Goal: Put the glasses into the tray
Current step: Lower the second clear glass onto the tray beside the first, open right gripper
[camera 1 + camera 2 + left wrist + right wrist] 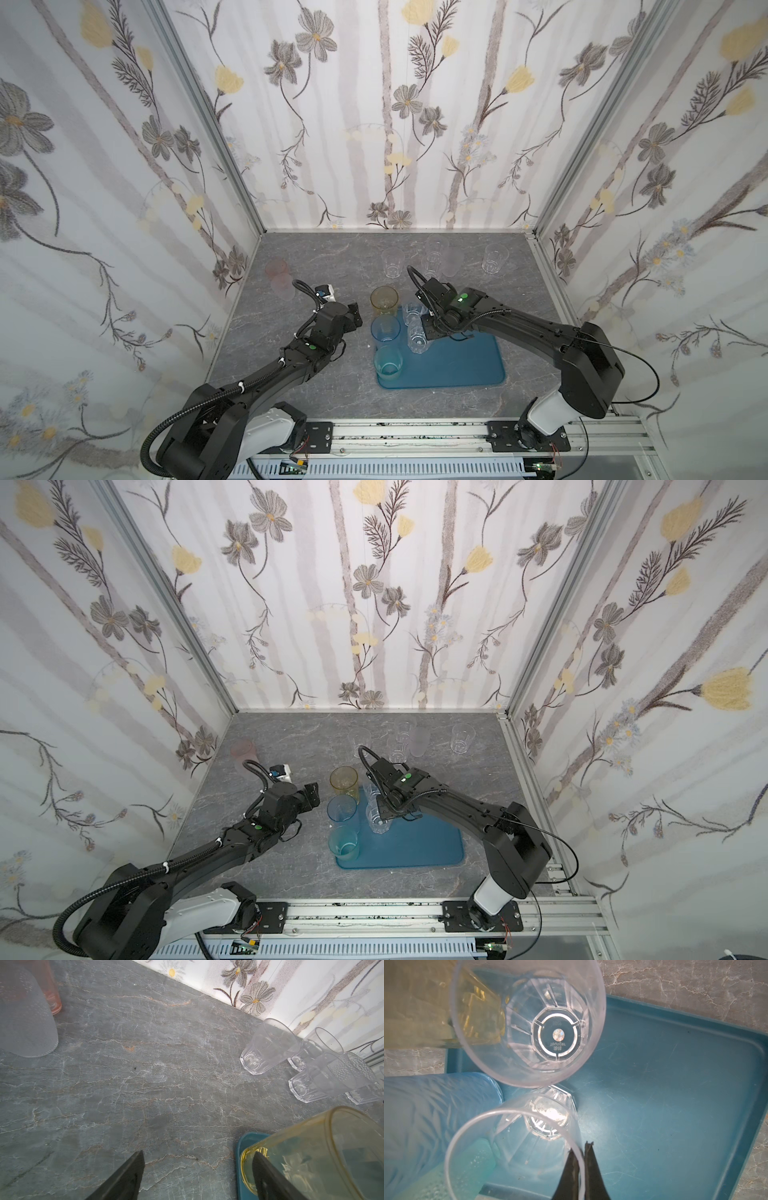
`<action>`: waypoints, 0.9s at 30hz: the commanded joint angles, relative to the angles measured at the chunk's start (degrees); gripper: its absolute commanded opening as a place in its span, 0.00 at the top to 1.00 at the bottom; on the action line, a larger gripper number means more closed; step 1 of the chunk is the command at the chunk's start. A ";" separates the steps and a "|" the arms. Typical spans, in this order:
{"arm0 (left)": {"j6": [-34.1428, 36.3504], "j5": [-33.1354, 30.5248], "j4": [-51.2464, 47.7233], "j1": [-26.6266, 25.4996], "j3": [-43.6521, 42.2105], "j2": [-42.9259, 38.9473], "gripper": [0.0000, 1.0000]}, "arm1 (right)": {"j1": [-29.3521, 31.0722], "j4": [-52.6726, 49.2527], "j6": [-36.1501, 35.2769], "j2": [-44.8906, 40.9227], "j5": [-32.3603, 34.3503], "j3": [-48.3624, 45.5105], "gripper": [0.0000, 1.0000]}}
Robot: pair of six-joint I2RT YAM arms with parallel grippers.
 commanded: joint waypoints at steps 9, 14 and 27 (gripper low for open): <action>-0.81 -0.04 1.40 -0.06 -0.71 -0.06 0.16 | 2.49 3.08 -0.03 2.94 0.50 1.58 0.90; -0.62 -0.61 1.48 -0.15 -1.23 -1.02 0.16 | 2.28 1.82 -0.06 1.22 1.81 1.93 0.91; 0.66 -0.27 1.65 -0.17 -0.13 0.69 0.16 | 2.19 -0.50 -0.69 2.33 2.73 4.08 0.83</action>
